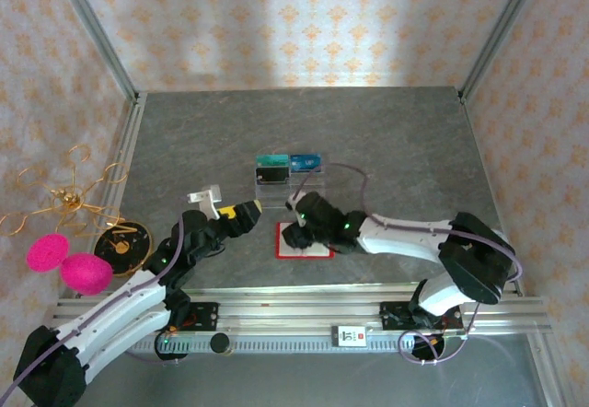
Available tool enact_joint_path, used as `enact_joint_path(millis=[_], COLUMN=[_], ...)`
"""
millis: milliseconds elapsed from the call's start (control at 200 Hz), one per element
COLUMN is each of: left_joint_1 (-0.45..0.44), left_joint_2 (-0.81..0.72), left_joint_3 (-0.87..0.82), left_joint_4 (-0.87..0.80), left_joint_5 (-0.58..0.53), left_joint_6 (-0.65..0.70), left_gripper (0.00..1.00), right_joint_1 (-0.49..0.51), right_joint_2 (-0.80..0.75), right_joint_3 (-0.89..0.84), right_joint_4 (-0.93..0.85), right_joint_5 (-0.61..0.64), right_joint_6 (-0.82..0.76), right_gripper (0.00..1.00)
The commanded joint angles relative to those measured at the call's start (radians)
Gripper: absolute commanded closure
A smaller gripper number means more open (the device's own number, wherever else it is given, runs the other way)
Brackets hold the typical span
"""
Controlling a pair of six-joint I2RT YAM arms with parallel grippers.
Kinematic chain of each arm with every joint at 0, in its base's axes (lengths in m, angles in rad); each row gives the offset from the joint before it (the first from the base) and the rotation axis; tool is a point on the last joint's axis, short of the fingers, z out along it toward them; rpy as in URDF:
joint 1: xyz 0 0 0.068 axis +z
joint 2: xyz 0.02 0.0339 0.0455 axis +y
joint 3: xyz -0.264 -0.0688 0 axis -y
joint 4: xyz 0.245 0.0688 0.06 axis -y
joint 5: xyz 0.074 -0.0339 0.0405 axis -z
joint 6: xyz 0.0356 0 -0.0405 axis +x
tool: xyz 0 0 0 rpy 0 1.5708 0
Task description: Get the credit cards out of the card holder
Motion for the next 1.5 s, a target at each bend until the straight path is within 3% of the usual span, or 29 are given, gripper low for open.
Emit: enact_joint_path(millis=[0, 270, 586, 641, 811, 971, 1131, 1291, 1497], left_joint_1=[0.010, 0.011, 0.010, 0.009, -0.009, -0.070, -0.093, -0.097, -0.147], left_joint_2=[-0.034, -0.027, 0.056, 0.075, 0.145, 0.218, 0.274, 0.282, 0.397], left_joint_3=[-0.028, -0.068, -0.079, -0.082, -0.087, -0.094, -0.080, -0.075, -0.025], left_joint_4=[-0.028, -0.004, 0.062, 0.079, 0.121, 0.165, 0.172, 0.171, 0.200], left_joint_5=[-0.028, 0.008, 0.075, 0.094, 0.136, 0.119, 0.112, 0.114, 0.135], left_joint_6=[-0.022, -0.040, -0.021, -0.018, -0.020, -0.037, -0.041, -0.040, -0.016], left_gripper=[0.06, 0.10, 0.16, 0.20, 0.27, 0.36, 0.54, 0.53, 0.71], right_joint_1=[0.070, 0.109, 0.115, 0.115, 0.115, 0.106, 0.083, 0.072, 0.064], right_joint_2=[0.056, 0.150, 0.243, 0.251, 0.241, 0.162, 0.080, 0.009, -0.021], right_joint_3=[0.020, 0.096, 0.088, 0.085, 0.072, 0.014, -0.045, -0.077, -0.101], right_joint_4=[0.004, -0.021, -0.047, -0.046, -0.009, 0.103, 0.185, 0.200, 0.220], right_joint_5=[0.165, 0.291, 0.257, 0.255, 0.240, 0.214, 0.179, 0.141, 0.123], right_joint_6=[0.084, 0.064, 0.075, 0.080, 0.109, 0.168, 0.235, 0.259, 0.298], right_gripper=[0.60, 0.59, 0.61, 0.66, 1.00, 1.00, 1.00, 1.00, 1.00])
